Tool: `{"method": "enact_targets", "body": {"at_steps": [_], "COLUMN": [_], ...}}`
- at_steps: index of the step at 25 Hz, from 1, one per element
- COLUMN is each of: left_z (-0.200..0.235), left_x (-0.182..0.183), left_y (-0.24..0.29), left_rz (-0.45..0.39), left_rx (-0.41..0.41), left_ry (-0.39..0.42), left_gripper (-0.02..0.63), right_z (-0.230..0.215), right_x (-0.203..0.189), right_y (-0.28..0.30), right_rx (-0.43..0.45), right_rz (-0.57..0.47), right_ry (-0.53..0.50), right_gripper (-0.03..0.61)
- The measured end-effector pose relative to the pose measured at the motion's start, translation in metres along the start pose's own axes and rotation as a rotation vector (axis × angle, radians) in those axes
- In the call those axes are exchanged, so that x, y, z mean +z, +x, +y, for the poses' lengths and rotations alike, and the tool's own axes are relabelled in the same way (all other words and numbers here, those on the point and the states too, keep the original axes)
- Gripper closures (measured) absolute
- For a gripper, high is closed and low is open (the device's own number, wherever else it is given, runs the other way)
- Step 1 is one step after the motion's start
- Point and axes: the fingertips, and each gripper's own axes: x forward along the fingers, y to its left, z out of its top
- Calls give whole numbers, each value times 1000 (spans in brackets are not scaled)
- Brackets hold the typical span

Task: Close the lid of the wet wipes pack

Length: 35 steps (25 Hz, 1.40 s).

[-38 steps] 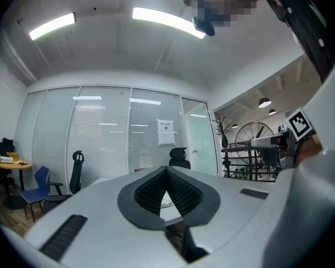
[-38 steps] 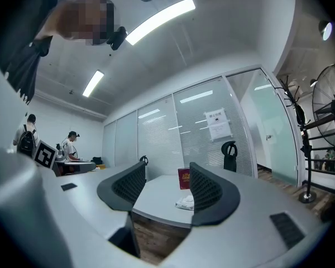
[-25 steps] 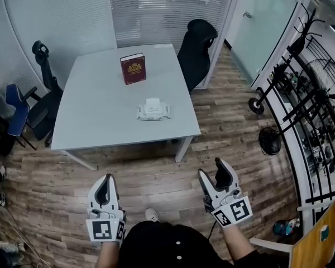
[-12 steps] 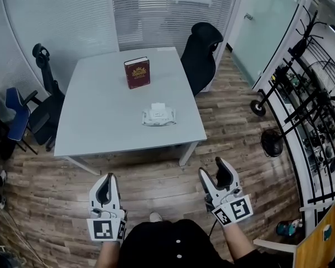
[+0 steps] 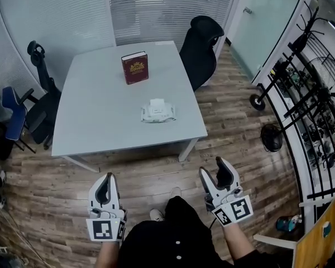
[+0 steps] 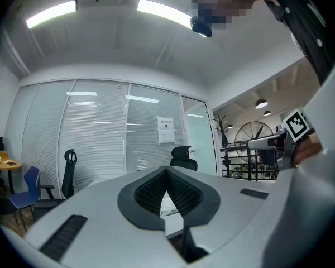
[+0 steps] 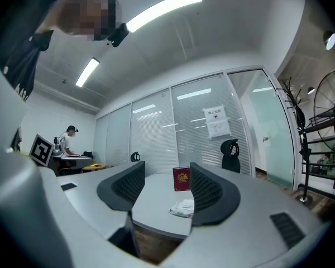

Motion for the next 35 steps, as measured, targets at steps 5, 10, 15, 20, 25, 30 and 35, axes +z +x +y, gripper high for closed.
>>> {"method": "enact_targets", "body": {"at_steps": [5, 10, 15, 20, 25, 30, 35], "left_z": [1, 3, 3, 5, 7, 8, 1], "left_x": [-1, 3, 5, 4, 8, 13, 15], "left_y": [12, 38, 66, 89, 115, 136, 153], "left_rz": [-5, -6, -11, -10, -11, -2, 17], "left_rx": [10, 12, 18, 28, 44, 67, 94], "left_ry": [20, 24, 23, 25, 26, 17, -9], "left_gripper": [601, 601, 601, 601, 601, 601, 601], "right_z": [-14, -31, -47, -67, -84, -101, -117], "right_x": [-4, -2, -4, -4, -3, 2, 4], "right_y": [14, 39, 61, 83, 107, 132, 149], "right_rx": [7, 7, 18, 19, 27, 42, 76], "right_rz": [-2, -5, 11, 13, 29, 38, 33], "right_ry": [4, 12, -8, -4, -13, -19, -5], "right_gripper": [303, 301, 302, 302, 302, 305, 305]}}
